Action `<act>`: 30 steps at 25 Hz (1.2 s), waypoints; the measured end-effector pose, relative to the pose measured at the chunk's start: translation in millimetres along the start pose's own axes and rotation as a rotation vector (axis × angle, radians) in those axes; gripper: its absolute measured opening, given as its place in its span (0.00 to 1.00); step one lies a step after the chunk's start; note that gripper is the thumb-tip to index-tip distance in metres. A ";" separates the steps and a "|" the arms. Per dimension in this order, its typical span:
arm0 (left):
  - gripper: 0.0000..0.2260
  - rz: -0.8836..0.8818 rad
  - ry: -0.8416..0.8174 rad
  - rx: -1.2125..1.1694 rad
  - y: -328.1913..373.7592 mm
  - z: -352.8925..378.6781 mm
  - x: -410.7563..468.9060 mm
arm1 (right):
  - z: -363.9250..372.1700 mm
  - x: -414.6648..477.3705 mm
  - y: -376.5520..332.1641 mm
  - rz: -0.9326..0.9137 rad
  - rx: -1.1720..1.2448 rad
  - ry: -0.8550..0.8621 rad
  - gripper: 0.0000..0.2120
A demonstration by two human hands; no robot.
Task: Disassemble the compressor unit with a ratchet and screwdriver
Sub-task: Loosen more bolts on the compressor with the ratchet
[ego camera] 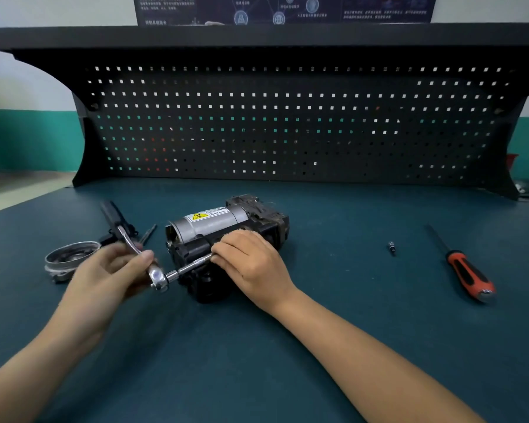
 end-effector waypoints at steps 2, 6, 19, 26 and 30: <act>0.06 0.419 -0.026 0.280 16.9 3.1 -11.7 | -1.3 1.0 0.0 -0.008 -0.032 0.012 0.08; 0.04 1.372 -0.425 1.074 29.3 6.2 -36.3 | -2.1 2.7 1.8 -0.027 -0.068 0.058 0.08; 0.04 0.673 -0.048 0.568 24.8 3.0 -15.7 | -1.3 2.0 -0.7 0.035 -0.105 0.022 0.11; 0.02 0.771 -0.065 0.646 26.4 5.6 -23.9 | 0.3 -1.8 -2.4 0.066 -0.098 0.010 0.11; 0.02 0.061 0.015 0.084 6.3 0.5 2.3 | 0.3 1.0 -1.2 0.067 -0.077 -0.007 0.12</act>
Point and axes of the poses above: each hand's wrist, its own x-axis towards the middle knuckle, its own z-axis out of the palm, y = z × x, the point moved 3 cm from there along x, towards the middle knuckle, and after that the axes turned 2 degrees about z, right-handed, at the moved point
